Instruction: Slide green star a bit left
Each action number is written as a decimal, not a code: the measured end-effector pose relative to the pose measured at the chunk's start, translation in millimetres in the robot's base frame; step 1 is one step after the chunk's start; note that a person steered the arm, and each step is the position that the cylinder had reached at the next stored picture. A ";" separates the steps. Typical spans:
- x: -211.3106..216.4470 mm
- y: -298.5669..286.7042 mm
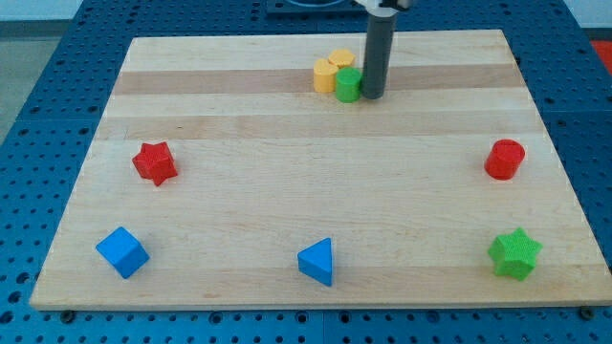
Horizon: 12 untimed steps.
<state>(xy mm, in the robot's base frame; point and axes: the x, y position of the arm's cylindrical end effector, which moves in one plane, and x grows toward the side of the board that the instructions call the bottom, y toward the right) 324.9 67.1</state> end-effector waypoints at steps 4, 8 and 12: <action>21.8 250.8; 273.9 274.2; 262.0 197.5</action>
<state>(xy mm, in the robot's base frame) 587.0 264.6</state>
